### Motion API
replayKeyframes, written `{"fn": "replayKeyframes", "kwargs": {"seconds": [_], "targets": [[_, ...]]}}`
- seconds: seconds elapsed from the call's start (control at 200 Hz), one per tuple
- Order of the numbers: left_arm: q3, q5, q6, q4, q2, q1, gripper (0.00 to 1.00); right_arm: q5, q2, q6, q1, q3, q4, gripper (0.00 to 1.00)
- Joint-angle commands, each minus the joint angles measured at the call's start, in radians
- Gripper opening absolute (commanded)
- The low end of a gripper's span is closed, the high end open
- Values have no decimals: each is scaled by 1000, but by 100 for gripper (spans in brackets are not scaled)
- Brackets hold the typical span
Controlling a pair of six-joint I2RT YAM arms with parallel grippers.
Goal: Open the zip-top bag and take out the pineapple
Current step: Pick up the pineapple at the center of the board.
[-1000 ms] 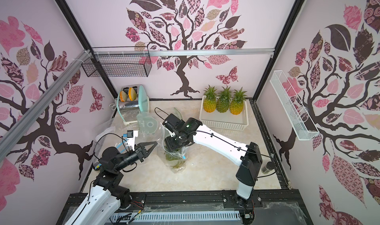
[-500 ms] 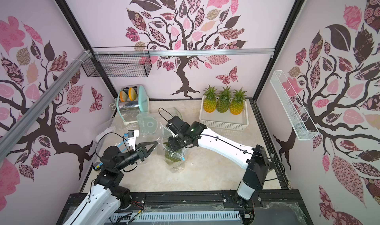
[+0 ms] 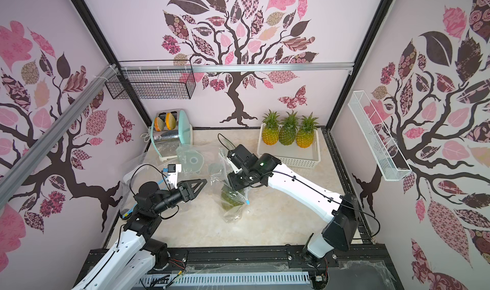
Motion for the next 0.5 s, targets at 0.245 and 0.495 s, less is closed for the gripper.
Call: {"fn": "replayKeyframes", "kwargs": {"seconds": [0.245,0.495], "targets": [[-40,59,-209,245,182,4,82,-47,-127,-108,-22,219,-79,0],[-70,104,-355,430,291,23,86,-35,-134,-141,-21,319,-134,0]]}}
